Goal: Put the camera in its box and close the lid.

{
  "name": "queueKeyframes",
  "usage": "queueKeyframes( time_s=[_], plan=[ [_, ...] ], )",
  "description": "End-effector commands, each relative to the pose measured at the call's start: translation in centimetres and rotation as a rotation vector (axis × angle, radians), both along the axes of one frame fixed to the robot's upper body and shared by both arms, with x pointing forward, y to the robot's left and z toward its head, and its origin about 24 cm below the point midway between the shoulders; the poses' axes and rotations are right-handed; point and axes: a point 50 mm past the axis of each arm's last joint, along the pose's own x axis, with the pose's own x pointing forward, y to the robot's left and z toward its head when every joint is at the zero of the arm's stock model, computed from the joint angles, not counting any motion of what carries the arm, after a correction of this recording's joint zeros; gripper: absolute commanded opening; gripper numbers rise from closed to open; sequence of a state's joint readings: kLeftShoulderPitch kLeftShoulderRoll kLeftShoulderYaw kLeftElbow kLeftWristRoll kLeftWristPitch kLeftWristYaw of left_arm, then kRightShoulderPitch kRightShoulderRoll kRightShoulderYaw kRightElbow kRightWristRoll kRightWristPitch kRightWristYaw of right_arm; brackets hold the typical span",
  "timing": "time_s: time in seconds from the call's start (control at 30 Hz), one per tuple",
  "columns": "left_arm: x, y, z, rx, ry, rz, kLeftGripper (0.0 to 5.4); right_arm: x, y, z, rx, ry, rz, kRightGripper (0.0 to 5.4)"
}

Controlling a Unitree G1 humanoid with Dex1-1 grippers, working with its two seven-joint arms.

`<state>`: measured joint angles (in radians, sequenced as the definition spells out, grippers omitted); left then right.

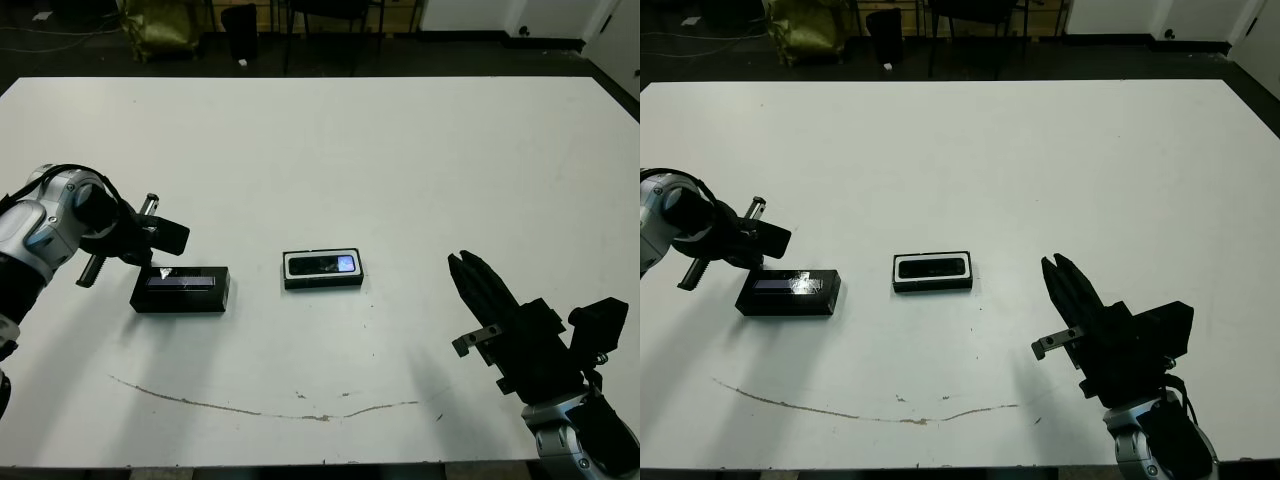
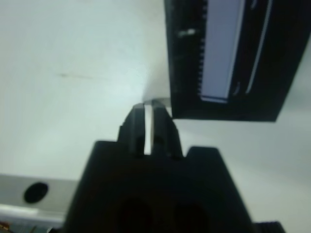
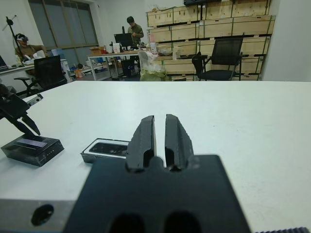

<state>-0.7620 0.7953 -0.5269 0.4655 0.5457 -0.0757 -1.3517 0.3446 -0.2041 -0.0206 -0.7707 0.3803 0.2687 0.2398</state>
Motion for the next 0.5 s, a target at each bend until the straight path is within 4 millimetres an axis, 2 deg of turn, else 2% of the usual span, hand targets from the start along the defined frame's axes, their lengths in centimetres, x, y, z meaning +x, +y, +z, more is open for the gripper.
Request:
queueKeyframes(
  time_s=[0.03, 0.5],
  plan=[
    [-1.2, 0.0, -0.9, -0.024, 0.068, -0.002, 0.00, 0.1, 0.0, -0.4, -0.014, 0.020, -0.006, 0.01],
    [-3.6, -2.5, -0.9, -0.098, 0.160, -0.100, 0.00, 0.5, -0.2, -0.5, -0.024, 0.036, -0.003, 0.01]
  ],
)
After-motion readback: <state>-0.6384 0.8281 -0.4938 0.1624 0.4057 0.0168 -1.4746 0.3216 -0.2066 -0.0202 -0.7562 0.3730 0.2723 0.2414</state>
